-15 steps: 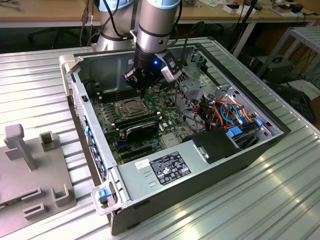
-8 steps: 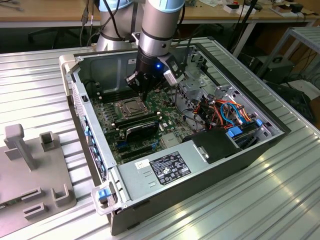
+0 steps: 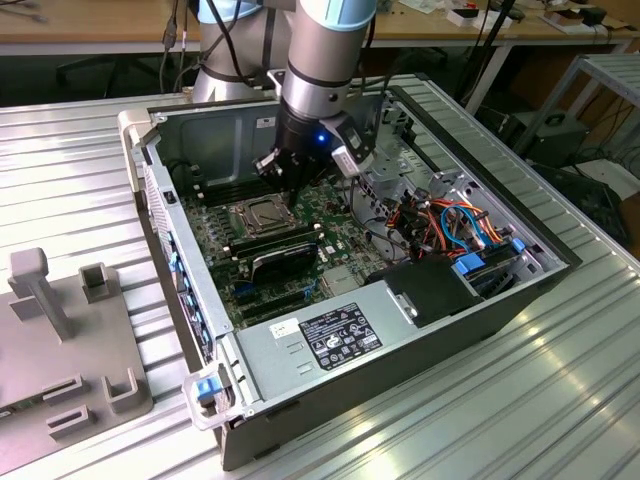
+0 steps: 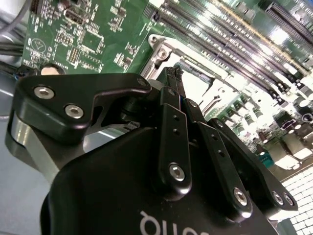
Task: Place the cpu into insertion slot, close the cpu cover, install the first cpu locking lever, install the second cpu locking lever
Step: 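Install the second cpu locking lever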
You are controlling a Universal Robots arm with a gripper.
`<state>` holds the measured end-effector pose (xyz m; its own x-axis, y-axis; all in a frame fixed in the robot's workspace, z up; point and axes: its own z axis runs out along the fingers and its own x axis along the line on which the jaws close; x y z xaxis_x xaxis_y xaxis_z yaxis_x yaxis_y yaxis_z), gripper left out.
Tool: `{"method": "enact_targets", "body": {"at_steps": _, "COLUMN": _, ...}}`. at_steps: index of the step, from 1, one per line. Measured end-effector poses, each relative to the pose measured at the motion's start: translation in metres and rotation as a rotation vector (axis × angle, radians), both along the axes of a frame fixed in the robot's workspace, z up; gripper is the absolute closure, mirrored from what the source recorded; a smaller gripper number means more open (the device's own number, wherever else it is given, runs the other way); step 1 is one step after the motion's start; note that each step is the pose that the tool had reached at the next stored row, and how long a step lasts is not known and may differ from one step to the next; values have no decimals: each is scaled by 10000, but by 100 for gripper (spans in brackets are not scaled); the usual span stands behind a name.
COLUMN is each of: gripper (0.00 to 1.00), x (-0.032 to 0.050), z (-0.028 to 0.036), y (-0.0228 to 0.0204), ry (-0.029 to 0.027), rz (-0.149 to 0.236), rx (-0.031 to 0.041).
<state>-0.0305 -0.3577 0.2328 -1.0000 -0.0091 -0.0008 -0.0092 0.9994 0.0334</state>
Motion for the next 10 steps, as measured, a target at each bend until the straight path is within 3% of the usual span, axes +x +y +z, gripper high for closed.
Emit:
{"method": "enact_targets", "body": {"at_steps": 4, "gripper": 89, "x": 0, "z": 0, "y": -63, "ry": 0, "rz": 0, "rx": 0}}
{"method": "enact_targets", "body": {"at_steps": 10, "gripper": 89, "x": 0, "z": 0, "y": -69, "ry": 0, "rz": 0, "rx": -1}}
